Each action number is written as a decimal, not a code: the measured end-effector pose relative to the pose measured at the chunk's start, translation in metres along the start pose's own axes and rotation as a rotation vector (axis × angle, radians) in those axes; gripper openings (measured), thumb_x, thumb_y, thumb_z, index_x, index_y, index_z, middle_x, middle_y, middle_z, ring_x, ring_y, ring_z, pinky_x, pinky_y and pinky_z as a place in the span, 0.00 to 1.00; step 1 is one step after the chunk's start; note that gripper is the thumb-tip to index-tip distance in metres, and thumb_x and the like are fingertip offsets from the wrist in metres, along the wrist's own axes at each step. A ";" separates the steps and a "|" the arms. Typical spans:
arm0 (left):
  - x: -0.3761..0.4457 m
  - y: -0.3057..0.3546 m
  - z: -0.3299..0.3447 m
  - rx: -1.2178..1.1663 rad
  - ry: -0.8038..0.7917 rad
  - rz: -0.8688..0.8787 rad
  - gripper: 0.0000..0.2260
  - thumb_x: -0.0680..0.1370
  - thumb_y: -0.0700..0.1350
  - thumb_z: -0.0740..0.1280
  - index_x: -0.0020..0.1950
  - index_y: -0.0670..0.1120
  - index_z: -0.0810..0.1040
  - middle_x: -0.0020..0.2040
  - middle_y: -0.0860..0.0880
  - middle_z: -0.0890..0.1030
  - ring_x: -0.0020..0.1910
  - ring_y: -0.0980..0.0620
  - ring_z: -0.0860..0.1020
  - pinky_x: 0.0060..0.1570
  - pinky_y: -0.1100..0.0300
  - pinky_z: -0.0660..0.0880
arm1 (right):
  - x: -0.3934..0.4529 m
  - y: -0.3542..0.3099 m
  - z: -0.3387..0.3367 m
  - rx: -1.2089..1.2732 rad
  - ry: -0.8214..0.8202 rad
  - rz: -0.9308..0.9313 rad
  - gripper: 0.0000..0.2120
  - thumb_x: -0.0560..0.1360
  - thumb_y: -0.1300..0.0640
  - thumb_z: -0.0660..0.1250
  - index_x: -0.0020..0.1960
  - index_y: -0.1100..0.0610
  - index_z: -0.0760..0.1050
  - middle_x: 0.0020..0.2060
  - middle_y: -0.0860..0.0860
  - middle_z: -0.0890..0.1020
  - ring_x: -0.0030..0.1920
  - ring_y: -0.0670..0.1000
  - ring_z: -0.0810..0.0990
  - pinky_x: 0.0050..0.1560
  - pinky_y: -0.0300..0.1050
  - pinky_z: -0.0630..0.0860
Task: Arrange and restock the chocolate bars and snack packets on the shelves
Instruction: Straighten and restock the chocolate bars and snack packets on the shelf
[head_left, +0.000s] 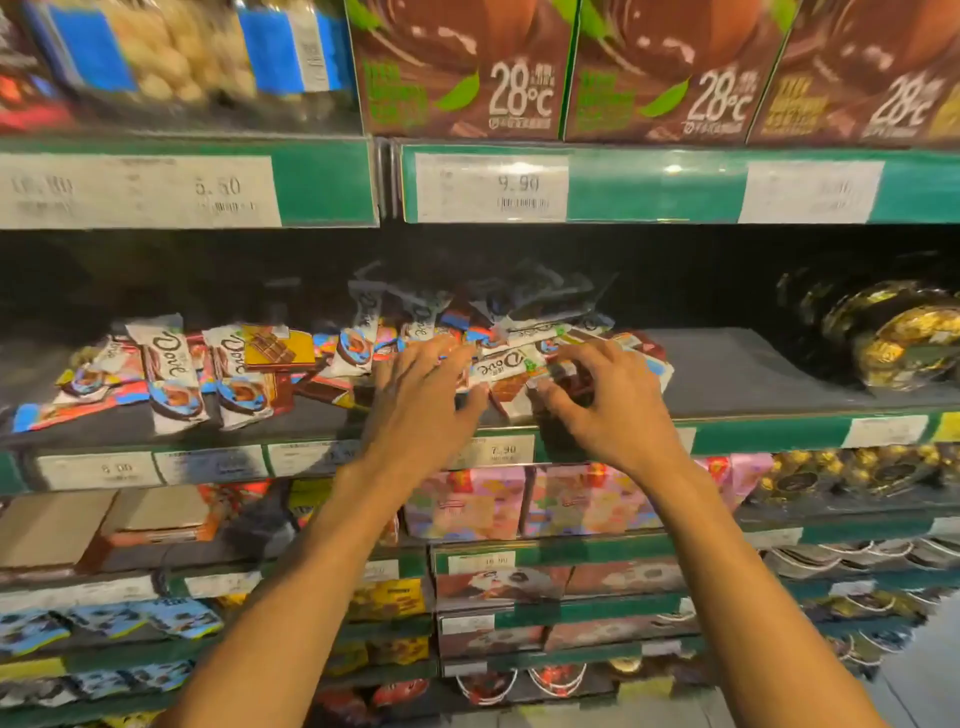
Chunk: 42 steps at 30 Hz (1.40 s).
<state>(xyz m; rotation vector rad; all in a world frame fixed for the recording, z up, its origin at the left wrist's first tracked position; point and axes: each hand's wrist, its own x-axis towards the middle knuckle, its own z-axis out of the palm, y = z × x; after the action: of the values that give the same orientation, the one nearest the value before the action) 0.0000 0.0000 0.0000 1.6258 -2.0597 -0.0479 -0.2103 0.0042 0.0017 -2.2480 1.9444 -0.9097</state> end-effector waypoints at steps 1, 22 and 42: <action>0.003 0.000 0.003 0.061 -0.024 0.023 0.21 0.82 0.57 0.57 0.74 0.56 0.66 0.74 0.51 0.65 0.74 0.50 0.58 0.73 0.48 0.52 | 0.004 0.004 0.002 -0.018 -0.013 0.019 0.23 0.76 0.38 0.65 0.67 0.48 0.74 0.66 0.51 0.75 0.64 0.57 0.73 0.63 0.55 0.71; 0.020 0.008 0.025 0.104 0.057 0.013 0.17 0.80 0.47 0.63 0.70 0.56 0.73 0.67 0.57 0.76 0.66 0.53 0.69 0.66 0.49 0.56 | 0.037 0.028 -0.033 0.854 -0.313 0.572 0.06 0.71 0.65 0.75 0.46 0.60 0.79 0.43 0.53 0.87 0.47 0.53 0.85 0.45 0.41 0.81; 0.076 0.101 0.021 -1.021 -0.290 -0.296 0.06 0.78 0.45 0.70 0.52 0.45 0.83 0.38 0.51 0.84 0.34 0.56 0.77 0.34 0.62 0.71 | 0.057 0.051 -0.064 0.985 -0.053 0.480 0.15 0.77 0.50 0.69 0.56 0.61 0.78 0.42 0.52 0.87 0.40 0.48 0.86 0.33 0.37 0.79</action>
<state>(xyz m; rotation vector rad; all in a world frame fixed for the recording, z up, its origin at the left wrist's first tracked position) -0.1105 -0.0471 0.0435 1.2398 -1.4890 -1.2679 -0.2816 -0.0371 0.0573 -1.1789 1.3970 -1.2962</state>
